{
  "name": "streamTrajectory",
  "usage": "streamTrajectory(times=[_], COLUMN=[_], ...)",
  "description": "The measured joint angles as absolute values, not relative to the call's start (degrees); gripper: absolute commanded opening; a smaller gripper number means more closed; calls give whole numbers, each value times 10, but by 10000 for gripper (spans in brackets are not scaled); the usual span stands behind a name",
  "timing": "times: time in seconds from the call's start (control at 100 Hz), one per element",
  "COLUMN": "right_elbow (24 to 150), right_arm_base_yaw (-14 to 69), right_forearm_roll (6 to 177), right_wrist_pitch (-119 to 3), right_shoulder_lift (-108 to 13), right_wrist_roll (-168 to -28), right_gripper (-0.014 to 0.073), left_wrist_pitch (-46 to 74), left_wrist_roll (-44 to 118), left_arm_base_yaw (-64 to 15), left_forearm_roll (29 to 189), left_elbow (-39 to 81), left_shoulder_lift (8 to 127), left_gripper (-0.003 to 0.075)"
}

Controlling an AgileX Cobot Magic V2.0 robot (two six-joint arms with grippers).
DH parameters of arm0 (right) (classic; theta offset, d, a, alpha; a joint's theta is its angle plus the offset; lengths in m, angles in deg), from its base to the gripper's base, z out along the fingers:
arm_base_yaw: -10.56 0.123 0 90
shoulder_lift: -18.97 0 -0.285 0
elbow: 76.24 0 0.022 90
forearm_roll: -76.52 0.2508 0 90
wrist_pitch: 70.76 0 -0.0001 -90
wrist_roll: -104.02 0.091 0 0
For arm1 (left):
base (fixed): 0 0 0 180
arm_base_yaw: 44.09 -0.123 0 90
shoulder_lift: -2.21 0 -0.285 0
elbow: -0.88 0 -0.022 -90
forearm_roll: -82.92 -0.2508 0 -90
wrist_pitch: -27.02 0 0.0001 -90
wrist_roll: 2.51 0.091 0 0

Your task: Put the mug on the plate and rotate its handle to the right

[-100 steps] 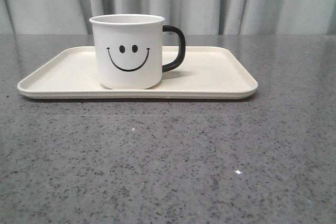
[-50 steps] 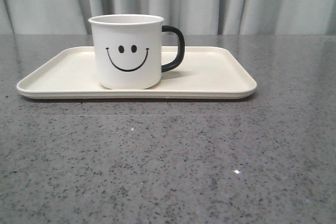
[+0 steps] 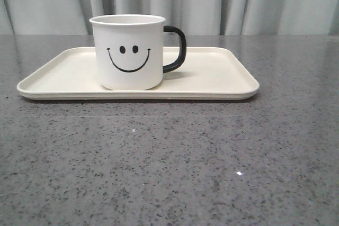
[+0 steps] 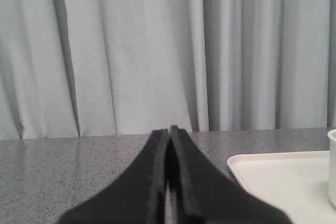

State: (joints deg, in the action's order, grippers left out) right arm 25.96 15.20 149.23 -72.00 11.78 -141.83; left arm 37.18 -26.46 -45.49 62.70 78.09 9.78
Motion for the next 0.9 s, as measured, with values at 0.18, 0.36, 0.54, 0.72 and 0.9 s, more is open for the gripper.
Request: streamTrajectory(times=[0.18,0.36,0.54,0.72,0.9], right_elbow=[250,250,250,250,250], right_arm_base_yaw=[152,152,152,152,152], right_forearm_roll=[1501,1505,1506,1509,1511], right_wrist_pitch=[-719,-727,-728,-728,-727], right_shoulder_lift=[118,118,118,118,118], right_wrist_roll=[-1418,-1418,-1418,-1418,-1418], right_gripper=[-61,-61,-61,-61,-61], left_wrist_pitch=[372,372,372,372,372], left_wrist_roll=[-265,-265,-265,-265,-265], left_arm_base_yaw=[-455,-455,-455,-455,-455], left_forearm_roll=[627,627,627,627,627], left_elbow=[781,781,781,781,781], left_shoulder_lift=[98,98,98,98,98], left_gripper=[-20,-20,-20,-20,-20])
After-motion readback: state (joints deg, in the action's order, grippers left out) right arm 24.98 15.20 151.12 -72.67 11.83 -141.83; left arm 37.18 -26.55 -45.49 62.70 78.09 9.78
